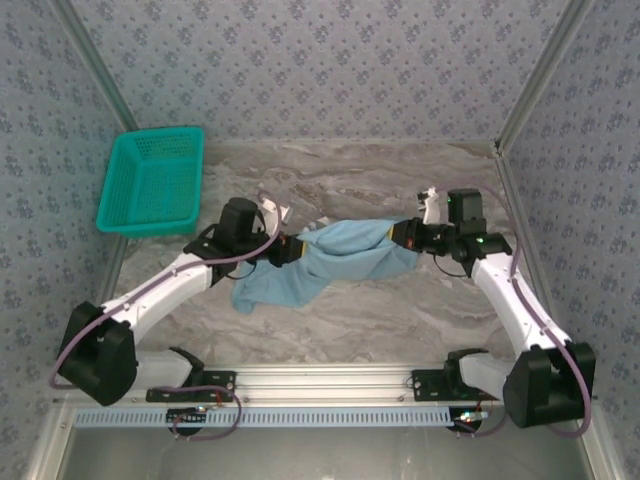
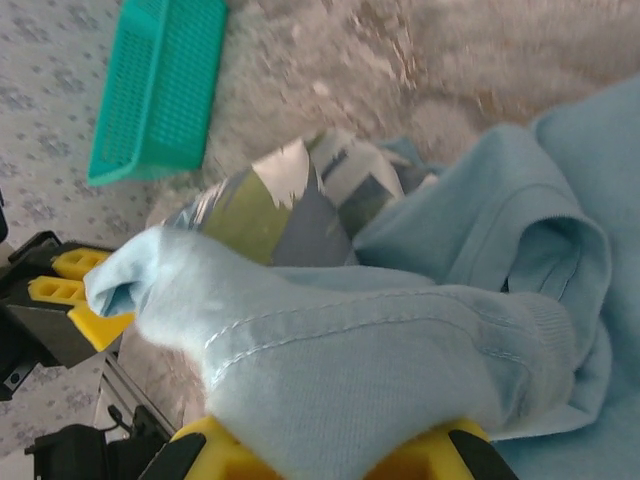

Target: Fold the inside-out t-shirt

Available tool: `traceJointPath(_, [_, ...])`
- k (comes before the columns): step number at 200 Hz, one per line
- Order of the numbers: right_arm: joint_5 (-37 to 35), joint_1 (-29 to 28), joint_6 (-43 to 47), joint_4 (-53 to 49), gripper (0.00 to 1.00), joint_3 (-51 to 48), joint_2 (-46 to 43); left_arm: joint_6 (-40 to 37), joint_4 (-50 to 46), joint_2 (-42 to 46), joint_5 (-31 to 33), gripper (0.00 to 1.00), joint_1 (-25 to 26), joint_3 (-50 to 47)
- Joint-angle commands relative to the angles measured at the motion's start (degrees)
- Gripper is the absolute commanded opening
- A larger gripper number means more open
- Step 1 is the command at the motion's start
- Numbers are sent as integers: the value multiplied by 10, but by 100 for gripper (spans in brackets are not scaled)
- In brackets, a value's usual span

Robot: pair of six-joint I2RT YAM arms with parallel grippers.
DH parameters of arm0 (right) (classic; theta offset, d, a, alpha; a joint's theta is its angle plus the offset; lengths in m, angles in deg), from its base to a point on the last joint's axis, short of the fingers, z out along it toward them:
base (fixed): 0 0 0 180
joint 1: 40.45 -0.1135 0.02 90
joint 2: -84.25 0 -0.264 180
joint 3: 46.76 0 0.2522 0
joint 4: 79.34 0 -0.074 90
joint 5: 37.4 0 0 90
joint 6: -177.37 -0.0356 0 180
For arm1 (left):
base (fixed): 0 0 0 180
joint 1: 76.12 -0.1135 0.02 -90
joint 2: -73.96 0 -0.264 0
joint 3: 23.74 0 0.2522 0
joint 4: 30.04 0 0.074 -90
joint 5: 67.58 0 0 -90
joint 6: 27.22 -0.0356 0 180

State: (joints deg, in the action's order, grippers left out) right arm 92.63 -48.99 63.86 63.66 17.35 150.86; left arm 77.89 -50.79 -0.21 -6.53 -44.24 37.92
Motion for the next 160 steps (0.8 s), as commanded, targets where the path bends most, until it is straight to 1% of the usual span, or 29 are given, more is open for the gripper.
traceJointPath(1, [9,-20,-4,8,0,3,22,-60,-43,-9,72,45,36,34])
traceJointPath(8, [13,-25,0,10,0,6,31,-80,-46,-12,112,52,55,44])
traceJointPath(15, [14,-30,2,9,0,9,40,-100,-50,-18,151,56,74,57])
traceJointPath(30, [15,-36,11,4,0,16,53,-136,-50,-36,211,65,101,81])
traceJointPath(50, [15,-38,18,1,0,21,62,-176,-42,-67,237,75,123,110])
traceJointPath(68, [16,-39,25,-6,0,23,65,-213,-48,-99,244,77,146,144])
traceJointPath(90, [17,-39,28,-8,0,23,65,-249,-62,-140,227,78,168,183])
traceJointPath(105, [20,-38,32,-15,0,24,64,-261,-69,-170,240,79,176,210])
traceJointPath(128, [12,-33,40,-33,0,27,54,-260,-80,-193,299,79,179,233])
traceJointPath(144, [9,-22,43,-41,0,26,37,-254,-81,-180,325,79,179,221])
traceJointPath(160, [8,-7,44,-43,0,26,23,-231,-84,-153,381,79,176,193])
